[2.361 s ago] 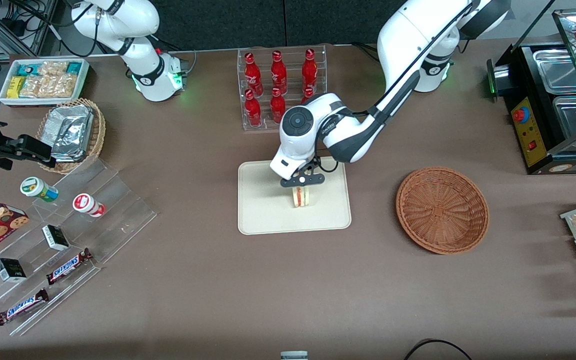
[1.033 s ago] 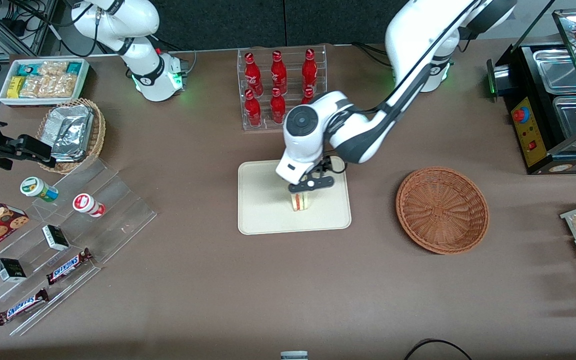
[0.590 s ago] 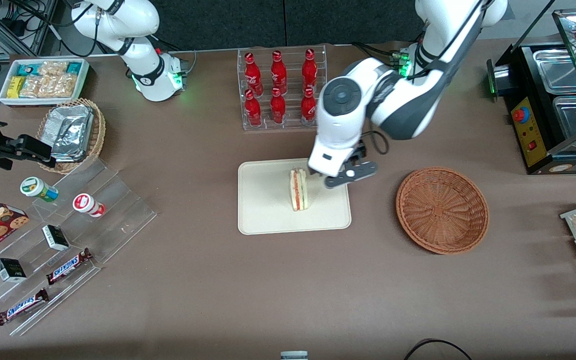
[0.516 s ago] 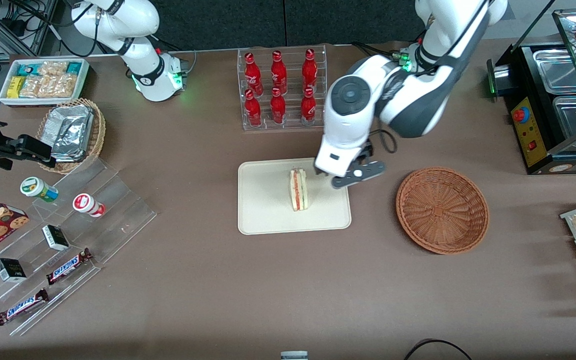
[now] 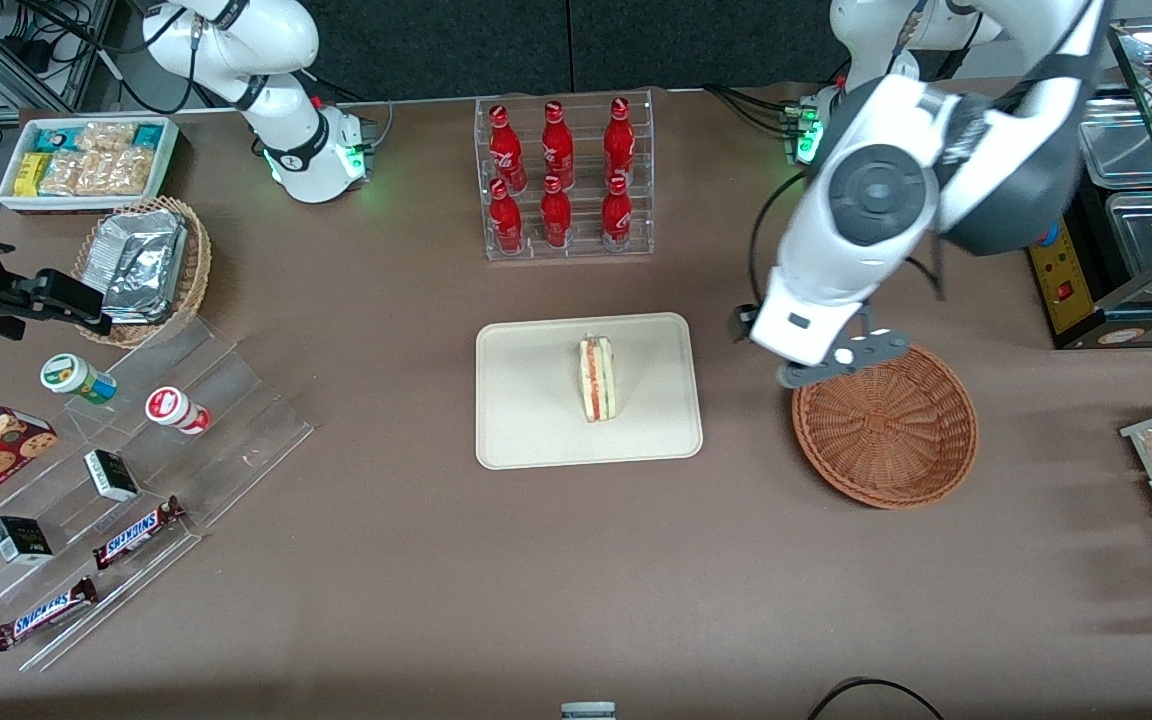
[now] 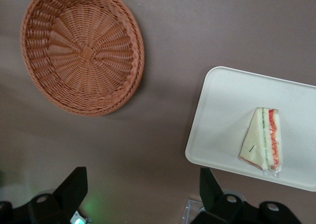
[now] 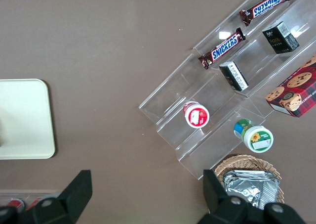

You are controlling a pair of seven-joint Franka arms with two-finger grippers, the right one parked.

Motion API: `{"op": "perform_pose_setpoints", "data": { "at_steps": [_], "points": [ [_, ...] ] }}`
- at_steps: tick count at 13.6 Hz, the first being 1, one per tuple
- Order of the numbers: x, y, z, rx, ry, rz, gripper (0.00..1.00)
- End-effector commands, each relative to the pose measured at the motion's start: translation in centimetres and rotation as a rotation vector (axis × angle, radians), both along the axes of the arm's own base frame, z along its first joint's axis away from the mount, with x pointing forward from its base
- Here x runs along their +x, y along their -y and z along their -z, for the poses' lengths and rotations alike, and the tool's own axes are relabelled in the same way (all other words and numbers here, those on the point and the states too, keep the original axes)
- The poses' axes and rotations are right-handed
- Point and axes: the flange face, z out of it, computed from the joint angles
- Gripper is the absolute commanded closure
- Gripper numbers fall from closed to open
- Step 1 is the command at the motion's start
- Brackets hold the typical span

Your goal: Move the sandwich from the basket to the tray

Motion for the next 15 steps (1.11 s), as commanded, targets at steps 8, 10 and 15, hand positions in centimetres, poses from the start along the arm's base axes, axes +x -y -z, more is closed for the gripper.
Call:
{"op": "perform_pose_setpoints", "data": {
  "at_steps": [8, 10, 15],
  "points": [
    [-1.8, -15.7, -9.5, -0.092, -0.100, 0.212, 0.00],
    [-2.1, -18.6, -10.8, -0.110, -0.088, 0.248, 0.00],
    [-2.7, -20.4, -11.8, -0.094, -0.083, 0.244, 0.00]
  ]
}}
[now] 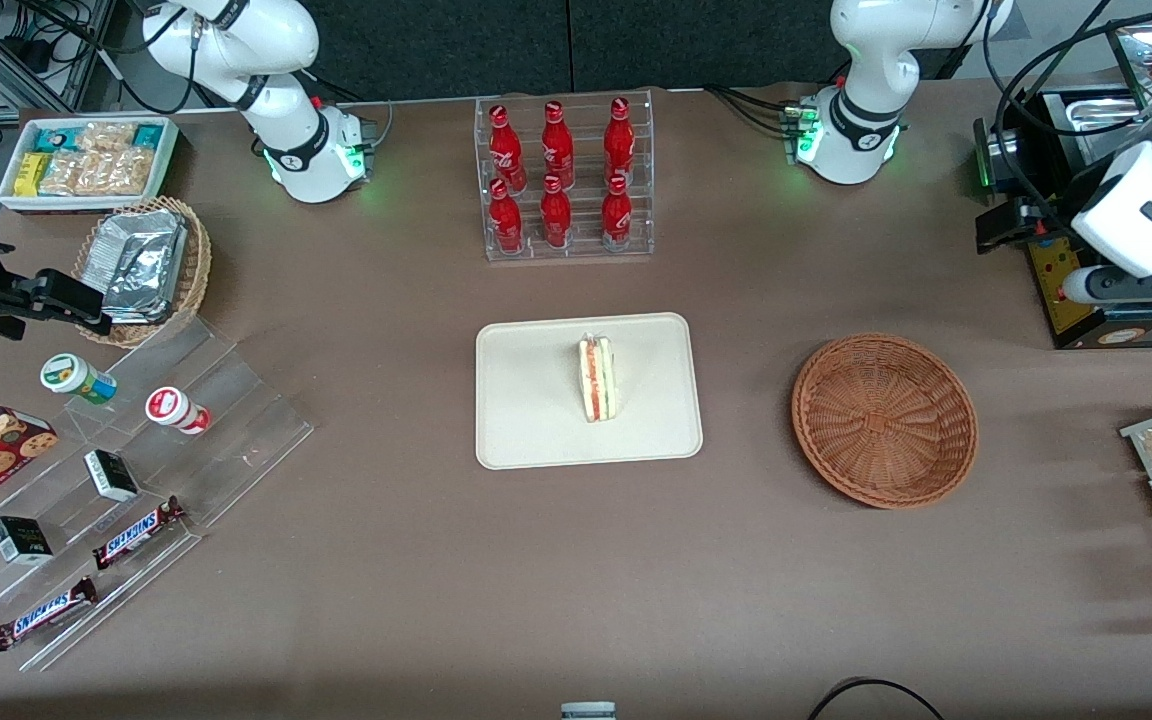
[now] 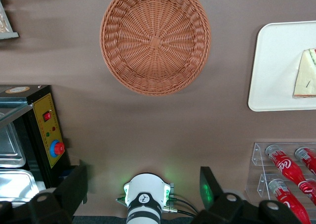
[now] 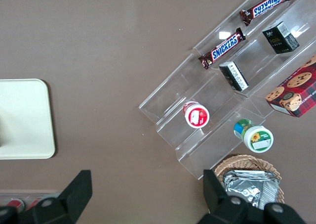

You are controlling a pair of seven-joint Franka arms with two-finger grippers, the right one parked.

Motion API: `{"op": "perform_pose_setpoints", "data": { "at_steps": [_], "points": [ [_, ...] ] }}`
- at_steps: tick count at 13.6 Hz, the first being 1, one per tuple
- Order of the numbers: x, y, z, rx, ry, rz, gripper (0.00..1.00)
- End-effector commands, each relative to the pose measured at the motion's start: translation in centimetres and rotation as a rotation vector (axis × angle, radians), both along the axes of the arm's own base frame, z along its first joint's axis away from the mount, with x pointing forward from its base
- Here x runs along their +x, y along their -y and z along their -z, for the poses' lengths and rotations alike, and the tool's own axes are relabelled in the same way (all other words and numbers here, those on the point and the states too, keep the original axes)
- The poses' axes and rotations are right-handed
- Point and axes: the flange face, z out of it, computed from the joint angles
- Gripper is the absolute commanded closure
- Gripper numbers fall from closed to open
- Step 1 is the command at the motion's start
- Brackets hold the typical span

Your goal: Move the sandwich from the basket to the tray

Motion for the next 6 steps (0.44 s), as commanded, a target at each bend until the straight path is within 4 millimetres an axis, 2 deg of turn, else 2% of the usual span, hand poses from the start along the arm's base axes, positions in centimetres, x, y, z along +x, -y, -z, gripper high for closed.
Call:
{"op": "perform_pose_setpoints", "data": {
  "at_steps": [1, 3, 6],
  "points": [
    [-0.6, 1.4, -0.1, 0.010, -0.005, 0.040, 0.00],
    [-0.5, 0.7, -0.1, 0.005, -0.005, 0.027, 0.00],
    [0.8, 1.3, 0.4, 0.006, 0.001, 0.024, 0.00]
  ]
}}
